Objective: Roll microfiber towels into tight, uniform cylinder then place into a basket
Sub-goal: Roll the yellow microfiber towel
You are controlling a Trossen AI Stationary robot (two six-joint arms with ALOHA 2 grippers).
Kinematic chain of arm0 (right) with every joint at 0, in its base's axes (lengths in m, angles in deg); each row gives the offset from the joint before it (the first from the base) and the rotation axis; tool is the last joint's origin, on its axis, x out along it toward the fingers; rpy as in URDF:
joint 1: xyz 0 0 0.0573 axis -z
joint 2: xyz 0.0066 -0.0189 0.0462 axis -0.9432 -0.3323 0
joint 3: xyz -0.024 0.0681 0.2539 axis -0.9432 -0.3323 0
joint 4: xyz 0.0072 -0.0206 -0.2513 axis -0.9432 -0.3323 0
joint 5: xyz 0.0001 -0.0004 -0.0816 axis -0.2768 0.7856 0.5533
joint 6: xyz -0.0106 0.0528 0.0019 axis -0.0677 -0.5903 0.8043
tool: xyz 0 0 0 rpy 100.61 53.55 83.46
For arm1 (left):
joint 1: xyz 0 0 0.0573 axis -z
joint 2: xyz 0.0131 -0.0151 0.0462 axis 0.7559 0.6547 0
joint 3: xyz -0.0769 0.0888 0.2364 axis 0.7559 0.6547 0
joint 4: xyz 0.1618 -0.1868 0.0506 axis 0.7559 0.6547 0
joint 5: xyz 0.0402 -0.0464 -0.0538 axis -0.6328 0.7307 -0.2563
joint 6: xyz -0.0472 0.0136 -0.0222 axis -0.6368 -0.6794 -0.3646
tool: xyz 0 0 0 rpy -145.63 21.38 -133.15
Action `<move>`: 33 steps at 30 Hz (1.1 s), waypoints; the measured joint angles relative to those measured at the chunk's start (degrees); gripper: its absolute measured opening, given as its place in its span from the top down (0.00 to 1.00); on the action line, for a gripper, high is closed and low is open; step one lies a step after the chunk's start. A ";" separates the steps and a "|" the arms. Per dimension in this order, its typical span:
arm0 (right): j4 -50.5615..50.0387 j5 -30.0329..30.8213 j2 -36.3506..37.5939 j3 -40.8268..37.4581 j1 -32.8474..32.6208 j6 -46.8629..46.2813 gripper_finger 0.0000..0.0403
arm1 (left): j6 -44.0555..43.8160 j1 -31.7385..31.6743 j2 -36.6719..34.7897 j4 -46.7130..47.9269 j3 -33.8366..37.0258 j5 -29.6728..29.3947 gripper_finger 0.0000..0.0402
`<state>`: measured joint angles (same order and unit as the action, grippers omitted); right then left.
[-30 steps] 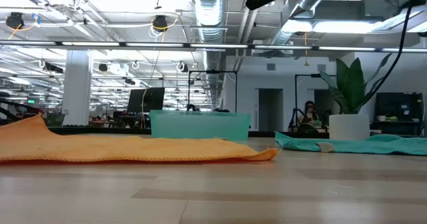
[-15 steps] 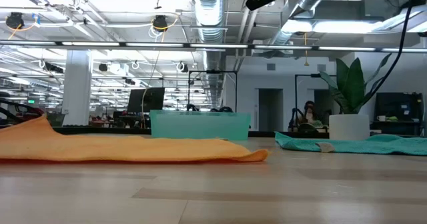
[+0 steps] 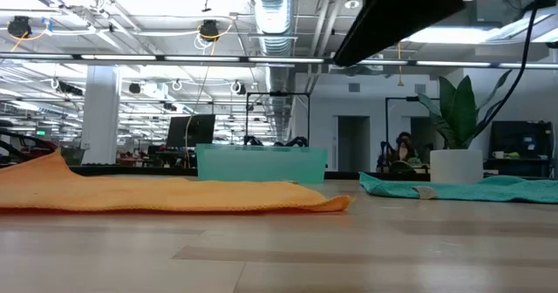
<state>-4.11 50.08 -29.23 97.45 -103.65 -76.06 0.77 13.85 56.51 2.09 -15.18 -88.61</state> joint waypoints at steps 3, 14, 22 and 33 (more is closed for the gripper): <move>0.91 -3.99 0.00 -0.01 1.65 -3.16 0.41 | 0.05 -0.34 0.00 0.14 0.00 -0.50 0.96; 5.60 -10.79 -6.96 -0.12 2.54 6.25 0.41 | 2.50 -3.46 0.00 0.66 -0.13 -1.97 0.99; 8.39 -11.17 -13.65 2.97 3.85 10.91 0.41 | 2.57 -3.50 0.00 0.36 -0.13 -1.27 0.99; 7.05 -15.46 -15.12 3.49 4.61 8.00 0.41 | 2.46 -3.50 0.00 0.45 -0.09 -2.06 0.99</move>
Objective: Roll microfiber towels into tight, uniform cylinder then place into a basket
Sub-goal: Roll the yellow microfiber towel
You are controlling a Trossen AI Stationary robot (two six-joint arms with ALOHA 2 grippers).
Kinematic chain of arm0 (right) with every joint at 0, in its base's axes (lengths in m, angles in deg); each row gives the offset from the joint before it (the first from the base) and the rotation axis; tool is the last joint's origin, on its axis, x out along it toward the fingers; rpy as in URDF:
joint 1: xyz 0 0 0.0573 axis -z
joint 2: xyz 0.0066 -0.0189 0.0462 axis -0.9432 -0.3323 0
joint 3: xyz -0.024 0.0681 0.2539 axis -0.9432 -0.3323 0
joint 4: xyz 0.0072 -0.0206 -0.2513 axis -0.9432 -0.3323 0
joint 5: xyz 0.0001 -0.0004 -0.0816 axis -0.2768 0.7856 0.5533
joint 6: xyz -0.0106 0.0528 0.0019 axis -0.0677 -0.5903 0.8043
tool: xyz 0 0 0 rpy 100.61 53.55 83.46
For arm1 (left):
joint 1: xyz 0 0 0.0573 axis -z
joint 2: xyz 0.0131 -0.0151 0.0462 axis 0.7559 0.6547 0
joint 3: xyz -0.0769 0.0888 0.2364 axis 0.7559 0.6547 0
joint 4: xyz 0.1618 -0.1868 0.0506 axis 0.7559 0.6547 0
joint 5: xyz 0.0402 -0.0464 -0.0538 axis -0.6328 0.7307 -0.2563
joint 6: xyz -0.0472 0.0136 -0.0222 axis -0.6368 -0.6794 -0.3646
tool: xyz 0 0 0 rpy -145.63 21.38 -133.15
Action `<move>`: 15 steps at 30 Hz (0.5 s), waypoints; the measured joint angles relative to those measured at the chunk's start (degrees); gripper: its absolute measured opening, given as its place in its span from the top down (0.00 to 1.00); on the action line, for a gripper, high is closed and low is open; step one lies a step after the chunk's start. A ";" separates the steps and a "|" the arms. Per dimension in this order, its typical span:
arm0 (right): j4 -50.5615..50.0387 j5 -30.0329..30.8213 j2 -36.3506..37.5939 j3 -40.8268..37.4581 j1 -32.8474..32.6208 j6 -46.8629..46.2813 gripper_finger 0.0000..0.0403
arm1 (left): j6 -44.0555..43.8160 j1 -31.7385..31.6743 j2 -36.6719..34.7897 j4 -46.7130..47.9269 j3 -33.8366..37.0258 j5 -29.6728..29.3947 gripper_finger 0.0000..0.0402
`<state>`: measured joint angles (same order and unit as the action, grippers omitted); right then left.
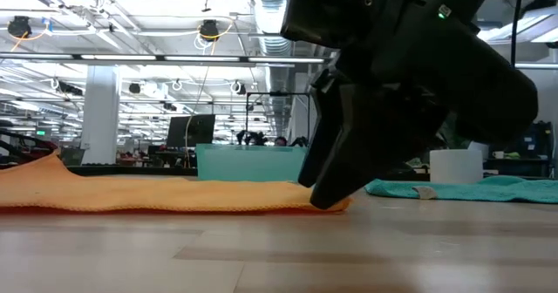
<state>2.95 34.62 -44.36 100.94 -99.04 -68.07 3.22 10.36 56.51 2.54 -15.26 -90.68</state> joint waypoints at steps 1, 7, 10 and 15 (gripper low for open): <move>-0.23 0.04 0.00 0.00 0.04 -0.24 0.41 | 0.00 0.00 0.00 -0.03 0.00 -0.04 0.99; -2.52 0.07 -0.90 0.13 0.87 -2.54 0.41 | 0.17 0.00 0.00 0.02 0.02 -0.43 1.00; -2.69 -1.26 -1.38 0.22 1.53 -2.74 0.41 | 0.20 0.00 0.00 0.02 0.02 -0.59 1.00; -2.78 -2.40 -1.88 0.20 1.92 -2.74 0.50 | 0.20 0.00 0.00 0.04 0.02 -1.00 1.00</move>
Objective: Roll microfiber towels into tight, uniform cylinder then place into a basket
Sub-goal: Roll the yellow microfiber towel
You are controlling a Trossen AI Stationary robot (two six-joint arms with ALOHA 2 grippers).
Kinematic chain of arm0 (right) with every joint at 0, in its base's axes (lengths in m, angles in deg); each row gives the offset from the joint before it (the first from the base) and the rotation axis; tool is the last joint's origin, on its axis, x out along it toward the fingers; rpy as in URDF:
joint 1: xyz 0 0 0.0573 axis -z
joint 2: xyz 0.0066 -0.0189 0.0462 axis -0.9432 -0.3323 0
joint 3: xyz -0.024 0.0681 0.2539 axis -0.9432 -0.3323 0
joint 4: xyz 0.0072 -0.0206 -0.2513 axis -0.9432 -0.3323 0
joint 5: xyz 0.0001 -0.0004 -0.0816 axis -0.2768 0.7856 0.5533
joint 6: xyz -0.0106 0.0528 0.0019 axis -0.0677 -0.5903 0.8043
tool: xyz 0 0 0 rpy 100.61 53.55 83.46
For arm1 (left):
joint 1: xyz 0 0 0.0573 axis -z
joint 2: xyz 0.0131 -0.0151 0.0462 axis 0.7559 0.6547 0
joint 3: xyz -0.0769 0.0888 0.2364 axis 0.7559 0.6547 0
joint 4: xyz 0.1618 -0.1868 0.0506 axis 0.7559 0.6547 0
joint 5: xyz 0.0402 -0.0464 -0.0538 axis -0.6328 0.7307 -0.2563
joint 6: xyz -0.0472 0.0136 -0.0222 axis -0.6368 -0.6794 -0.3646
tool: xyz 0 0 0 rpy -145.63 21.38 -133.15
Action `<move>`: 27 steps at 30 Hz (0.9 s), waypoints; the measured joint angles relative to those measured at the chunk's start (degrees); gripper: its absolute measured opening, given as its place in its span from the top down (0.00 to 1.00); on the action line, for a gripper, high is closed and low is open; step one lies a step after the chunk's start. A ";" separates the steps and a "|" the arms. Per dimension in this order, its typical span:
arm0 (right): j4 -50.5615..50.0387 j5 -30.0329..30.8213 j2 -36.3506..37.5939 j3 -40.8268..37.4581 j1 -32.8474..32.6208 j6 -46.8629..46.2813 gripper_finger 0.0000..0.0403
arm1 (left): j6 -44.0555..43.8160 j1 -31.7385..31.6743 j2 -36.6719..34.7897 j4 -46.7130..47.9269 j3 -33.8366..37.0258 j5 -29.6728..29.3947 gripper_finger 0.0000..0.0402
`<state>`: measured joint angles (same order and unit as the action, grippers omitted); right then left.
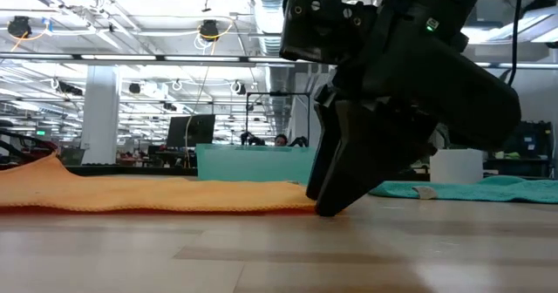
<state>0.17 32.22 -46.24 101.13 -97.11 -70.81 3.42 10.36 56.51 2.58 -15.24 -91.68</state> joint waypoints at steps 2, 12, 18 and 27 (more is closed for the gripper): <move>0.08 -0.70 -0.04 -0.02 0.06 0.12 0.58 | -0.02 0.00 0.00 -0.02 0.00 0.00 1.00; 0.18 -4.60 -0.15 -0.02 2.16 1.47 0.97 | -2.49 0.00 0.00 -1.32 0.02 -0.02 1.00; -0.53 -4.92 -0.11 0.40 2.67 1.31 0.94 | -2.58 -0.44 0.00 -1.55 0.02 -1.77 1.00; -9.65 -5.16 -0.70 6.67 1.19 1.29 0.97 | -3.10 -0.46 0.00 -1.63 0.02 -2.03 1.00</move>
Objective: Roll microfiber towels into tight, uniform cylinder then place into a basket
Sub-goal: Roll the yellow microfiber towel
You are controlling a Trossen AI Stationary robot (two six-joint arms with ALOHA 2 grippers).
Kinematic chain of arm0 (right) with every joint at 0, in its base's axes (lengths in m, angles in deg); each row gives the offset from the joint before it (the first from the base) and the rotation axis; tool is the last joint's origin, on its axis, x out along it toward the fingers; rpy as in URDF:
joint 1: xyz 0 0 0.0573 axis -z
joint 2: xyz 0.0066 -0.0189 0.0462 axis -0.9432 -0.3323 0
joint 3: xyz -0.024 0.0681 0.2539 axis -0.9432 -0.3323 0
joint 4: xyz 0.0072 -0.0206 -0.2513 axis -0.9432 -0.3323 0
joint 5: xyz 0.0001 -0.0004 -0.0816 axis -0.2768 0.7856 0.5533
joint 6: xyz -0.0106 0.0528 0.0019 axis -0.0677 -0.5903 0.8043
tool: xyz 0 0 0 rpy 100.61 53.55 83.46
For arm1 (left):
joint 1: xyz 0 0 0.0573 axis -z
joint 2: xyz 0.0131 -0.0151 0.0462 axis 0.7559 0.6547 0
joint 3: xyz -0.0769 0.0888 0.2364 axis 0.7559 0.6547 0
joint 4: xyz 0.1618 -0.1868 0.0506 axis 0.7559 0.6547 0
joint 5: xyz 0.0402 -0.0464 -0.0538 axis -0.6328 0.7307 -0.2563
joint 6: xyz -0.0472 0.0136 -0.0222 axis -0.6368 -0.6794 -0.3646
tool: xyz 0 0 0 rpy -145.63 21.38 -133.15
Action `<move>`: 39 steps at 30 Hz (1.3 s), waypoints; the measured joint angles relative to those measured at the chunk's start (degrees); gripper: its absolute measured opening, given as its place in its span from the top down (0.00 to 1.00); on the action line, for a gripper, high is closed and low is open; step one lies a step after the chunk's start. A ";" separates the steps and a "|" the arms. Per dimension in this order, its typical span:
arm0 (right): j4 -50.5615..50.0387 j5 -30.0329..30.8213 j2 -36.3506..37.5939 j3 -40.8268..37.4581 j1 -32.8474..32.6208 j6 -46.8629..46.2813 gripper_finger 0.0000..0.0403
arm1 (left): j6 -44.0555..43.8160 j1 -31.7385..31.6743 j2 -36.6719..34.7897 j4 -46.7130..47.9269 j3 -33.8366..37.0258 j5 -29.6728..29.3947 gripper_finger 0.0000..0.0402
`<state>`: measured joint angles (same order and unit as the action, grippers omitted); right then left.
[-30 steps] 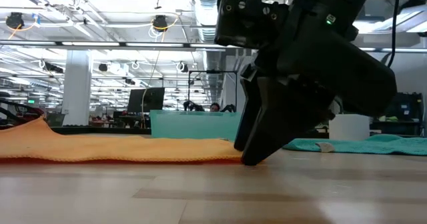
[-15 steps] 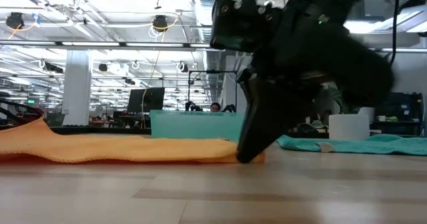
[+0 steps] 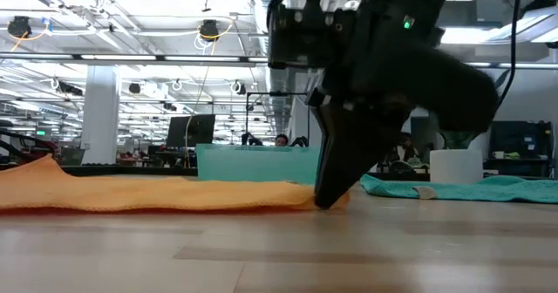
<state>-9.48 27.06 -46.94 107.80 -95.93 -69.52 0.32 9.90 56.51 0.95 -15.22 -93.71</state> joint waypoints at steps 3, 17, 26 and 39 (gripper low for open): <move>-0.35 -0.04 0.05 1.37 -0.89 0.04 0.98 | -0.04 -0.02 0.00 -0.13 0.00 0.00 1.00; -9.88 3.60 0.22 5.57 -3.27 -1.35 0.99 | -0.04 -0.02 0.00 -0.11 -0.01 -0.16 1.00; -13.74 4.72 0.39 10.87 -5.92 -2.58 0.99 | -0.36 1.56 0.00 4.20 -4.70 -3.51 1.00; -19.75 4.70 0.43 18.91 -10.68 -7.54 1.00 | -5.46 5.20 -0.02 13.67 -14.91 -5.27 1.00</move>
<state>-29.23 31.77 -46.50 126.71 -106.61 -77.06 -5.14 15.09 56.48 14.62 -30.13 -98.98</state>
